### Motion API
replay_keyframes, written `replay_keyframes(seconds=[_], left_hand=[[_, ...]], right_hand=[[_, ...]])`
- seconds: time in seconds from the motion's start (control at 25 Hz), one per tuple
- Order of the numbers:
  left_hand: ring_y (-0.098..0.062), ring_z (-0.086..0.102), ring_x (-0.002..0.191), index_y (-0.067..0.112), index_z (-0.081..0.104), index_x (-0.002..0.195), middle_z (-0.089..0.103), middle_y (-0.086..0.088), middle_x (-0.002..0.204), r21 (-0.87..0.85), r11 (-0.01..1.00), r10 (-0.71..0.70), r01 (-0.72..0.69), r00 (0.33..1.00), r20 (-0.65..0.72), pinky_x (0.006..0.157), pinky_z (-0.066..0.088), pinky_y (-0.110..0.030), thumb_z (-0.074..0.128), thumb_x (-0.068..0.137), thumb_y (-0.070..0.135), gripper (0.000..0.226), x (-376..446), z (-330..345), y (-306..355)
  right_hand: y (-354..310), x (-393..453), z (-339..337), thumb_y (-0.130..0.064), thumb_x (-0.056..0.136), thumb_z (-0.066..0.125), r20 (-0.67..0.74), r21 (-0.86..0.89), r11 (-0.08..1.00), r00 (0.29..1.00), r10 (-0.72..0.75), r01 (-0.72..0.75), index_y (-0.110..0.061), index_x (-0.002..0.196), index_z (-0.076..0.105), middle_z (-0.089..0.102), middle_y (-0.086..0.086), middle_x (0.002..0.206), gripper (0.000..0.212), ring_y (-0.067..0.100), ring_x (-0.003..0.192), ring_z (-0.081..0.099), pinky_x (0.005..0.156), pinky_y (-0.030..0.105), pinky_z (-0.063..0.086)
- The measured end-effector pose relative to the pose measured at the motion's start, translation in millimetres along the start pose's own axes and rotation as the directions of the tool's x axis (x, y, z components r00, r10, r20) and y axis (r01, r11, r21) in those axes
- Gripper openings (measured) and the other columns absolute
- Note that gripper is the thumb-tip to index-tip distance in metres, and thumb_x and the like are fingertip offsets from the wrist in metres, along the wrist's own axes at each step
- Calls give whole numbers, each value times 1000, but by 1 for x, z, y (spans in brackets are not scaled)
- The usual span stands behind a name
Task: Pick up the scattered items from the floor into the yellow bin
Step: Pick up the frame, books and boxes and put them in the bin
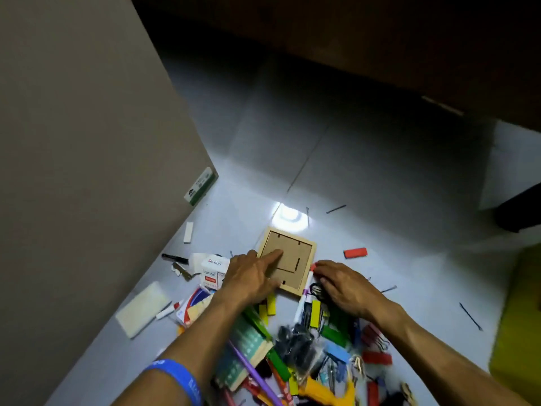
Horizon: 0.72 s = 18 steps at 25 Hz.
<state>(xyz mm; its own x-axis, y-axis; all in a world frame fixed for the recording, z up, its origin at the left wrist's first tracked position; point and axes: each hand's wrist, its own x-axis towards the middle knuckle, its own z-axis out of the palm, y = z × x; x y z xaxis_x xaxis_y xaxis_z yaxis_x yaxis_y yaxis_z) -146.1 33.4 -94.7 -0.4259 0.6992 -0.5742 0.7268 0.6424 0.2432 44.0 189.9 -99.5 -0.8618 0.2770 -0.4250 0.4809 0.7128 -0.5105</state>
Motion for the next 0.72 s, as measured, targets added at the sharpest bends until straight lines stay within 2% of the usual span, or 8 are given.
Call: replay_keyframes(seconds=[0.08, 0.12, 0.24, 0.36, 0.44, 0.52, 0.64, 0.72], left_hand=[[-32, 25, 143, 44, 23, 150, 28, -11, 157, 71, 996, 53, -52, 998, -23, 118, 12, -50, 50, 91, 55, 66, -18, 4, 12], [-30, 18, 147, 40, 25, 150, 21, -10, 161, 26, 998, 55, -53, 995, -80, 119, 7, -50, 50, 92, 51, 65, -27, 6, 20], [-28, 21, 146, 30, 35, 149, 26, -10, 159, -267, 963, -60, -30, 944, -323, 120, 14, -48, 52, 93, 37, 59, -59, 22, 45], [-31, 28, 142, 21, 42, 147, 32, -12, 156, -374, 925, -104, -71, 898, -428, 117, 21, -45, 57, 91, 27, 58, -109, 65, 69], [-31, 26, 143, 22, 39, 148, 30, -10, 158, -433, 901, -181, 2, 910, -372, 117, 21, -46, 57, 92, 28, 59, -144, 96, 81], [-31, 19, 146, 28, 27, 153, 22, -10, 161, -400, 903, -278, 159, 925, -260, 117, 21, -50, 57, 92, 34, 68, -173, 124, 88], [-36, 2, 149, 43, -5, 153, -5, -9, 164, -350, 881, -359, 318, 931, -59, 112, 25, -62, 67, 81, 49, 102, -194, 148, 95], [-39, -6, 148, 46, -12, 151, -16, -5, 163, -396, 839, -388, 374, 921, 50, 110, 24, -64, 73, 75, 54, 114, -185, 152, 106]], right_hand=[[-3, -33, 1, -29, 102, 39, 11, -28, 1000, 1000, -8, 8, -20, 133, 54, 52, 2, 140, 36, 24, 125, 49, 103, 37, 41], [-3, -49, -2, -30, 101, 41, -14, -27, 1000, 1000, 10, -10, -21, 133, 55, 51, 2, 141, 36, 25, 126, 49, 103, 37, 40], [3, -90, -12, -31, 98, 52, -138, 27, 993, 983, 121, -119, -21, 134, 57, 48, 1, 147, 38, 23, 130, 48, 103, 32, 37], [11, -142, 0, -24, 95, 58, -183, 140, 974, 962, 200, -176, -24, 128, 62, 52, 0, 143, 33, 21, 128, 50, 101, 27, 36], [17, -183, 20, -27, 96, 58, -159, 210, 939, 938, 309, -274, -24, 130, 60, 51, 1, 143, 35, 21, 127, 50, 98, 24, 35], [20, -217, 45, -33, 91, 63, -107, 261, 886, 901, 421, -383, -25, 133, 55, 51, 4, 140, 44, 22, 118, 55, 93, 28, 42], [13, -254, 91, -46, 73, 72, 92, -28, 925, 920, 380, -379, -37, 141, 32, 39, -1, 137, 79, 22, 109, 52, 76, 32, 48], [5, -260, 123, -39, 72, 71, 136, -105, 941, 933, 334, -321, -40, 146, 18, 33, -1, 138, 90, 21, 108, 46, 71, 30, 45]])
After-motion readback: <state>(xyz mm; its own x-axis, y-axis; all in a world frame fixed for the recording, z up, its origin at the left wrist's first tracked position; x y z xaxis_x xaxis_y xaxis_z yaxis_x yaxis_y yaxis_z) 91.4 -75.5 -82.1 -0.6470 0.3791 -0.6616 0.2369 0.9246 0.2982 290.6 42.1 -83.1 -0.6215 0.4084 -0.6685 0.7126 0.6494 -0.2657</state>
